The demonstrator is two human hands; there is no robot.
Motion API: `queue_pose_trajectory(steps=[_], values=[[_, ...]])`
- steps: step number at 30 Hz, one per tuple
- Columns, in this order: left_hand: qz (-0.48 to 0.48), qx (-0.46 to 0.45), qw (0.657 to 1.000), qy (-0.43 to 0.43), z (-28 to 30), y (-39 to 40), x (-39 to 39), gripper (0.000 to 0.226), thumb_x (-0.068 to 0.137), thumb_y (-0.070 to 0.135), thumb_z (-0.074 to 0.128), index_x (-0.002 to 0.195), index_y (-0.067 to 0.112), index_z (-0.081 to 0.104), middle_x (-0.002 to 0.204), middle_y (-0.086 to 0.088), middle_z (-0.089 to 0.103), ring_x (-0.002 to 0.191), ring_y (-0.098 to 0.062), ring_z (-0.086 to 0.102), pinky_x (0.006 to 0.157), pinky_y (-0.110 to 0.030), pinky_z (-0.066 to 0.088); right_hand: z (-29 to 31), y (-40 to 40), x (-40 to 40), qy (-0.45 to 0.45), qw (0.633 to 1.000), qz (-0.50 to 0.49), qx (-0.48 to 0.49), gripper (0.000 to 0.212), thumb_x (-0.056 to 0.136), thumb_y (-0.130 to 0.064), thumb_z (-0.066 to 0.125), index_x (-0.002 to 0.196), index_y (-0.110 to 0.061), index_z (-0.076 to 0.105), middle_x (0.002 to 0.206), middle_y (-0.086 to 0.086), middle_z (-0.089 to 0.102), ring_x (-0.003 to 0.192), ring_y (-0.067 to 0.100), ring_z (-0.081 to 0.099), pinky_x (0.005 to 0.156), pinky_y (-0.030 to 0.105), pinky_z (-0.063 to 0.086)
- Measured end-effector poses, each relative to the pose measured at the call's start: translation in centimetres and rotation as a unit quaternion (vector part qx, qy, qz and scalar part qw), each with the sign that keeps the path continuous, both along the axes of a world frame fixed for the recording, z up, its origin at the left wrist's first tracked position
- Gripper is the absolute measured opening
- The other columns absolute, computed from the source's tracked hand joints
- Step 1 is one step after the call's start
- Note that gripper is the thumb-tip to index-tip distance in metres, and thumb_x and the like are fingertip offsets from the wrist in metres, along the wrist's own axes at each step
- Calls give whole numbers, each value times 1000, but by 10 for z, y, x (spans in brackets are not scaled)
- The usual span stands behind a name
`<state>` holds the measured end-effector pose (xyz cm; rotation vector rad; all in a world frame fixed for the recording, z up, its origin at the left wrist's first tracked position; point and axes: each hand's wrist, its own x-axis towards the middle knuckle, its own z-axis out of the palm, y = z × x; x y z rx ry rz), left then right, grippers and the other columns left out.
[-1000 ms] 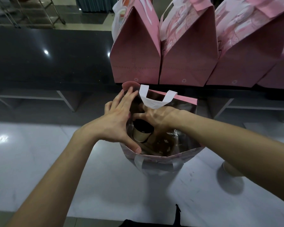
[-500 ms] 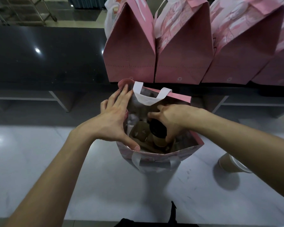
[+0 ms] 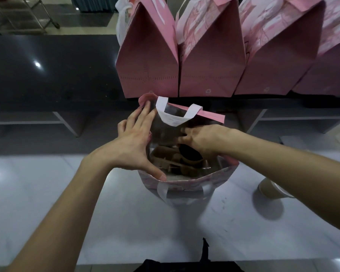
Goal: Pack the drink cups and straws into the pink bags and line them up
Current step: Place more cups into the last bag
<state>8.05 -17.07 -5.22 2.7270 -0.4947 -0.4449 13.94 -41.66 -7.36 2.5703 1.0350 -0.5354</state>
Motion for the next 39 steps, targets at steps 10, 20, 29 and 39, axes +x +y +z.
queue_pose_trajectory(steps=[10, 20, 29, 39], values=[[11, 3, 1000, -8, -4, 4, -6, 173, 39, 98, 79, 161, 45, -32, 167, 21, -46, 138, 2, -58, 118, -39, -24, 8, 5, -4, -14, 999, -13, 29, 104, 79, -38, 87, 162, -36, 26, 146, 6, 47, 106, 28, 63, 74, 40, 62], [9, 12, 1000, -7, -1, 4, -11, 175, 42, 93, 81, 166, 38, -29, 170, 18, -44, 156, -10, -44, 126, -45, -19, -7, 33, -18, 43, 957, -157, 242, 83, 71, -53, 88, 141, -26, 51, 128, 1, 63, 108, 24, 65, 87, 40, 64], [-4, -1, 1000, -20, -3, 5, -12, 176, 45, 85, 92, 164, 43, -29, 171, 19, -41, 148, -1, -49, 123, -38, -19, -28, 48, -19, 46, 941, -160, 295, 92, 73, -58, 89, 150, -28, 48, 132, 3, 63, 117, 25, 64, 87, 34, 55], [-9, 1, 1000, -25, -8, 8, -8, 175, 42, 97, 82, 161, 44, -35, 155, 28, -56, 142, 3, -55, 121, -38, -21, -23, 35, -5, 39, 984, -55, 162, 97, 76, -55, 85, 159, -37, 38, 134, 4, 53, 115, 25, 56, 80, 33, 46]])
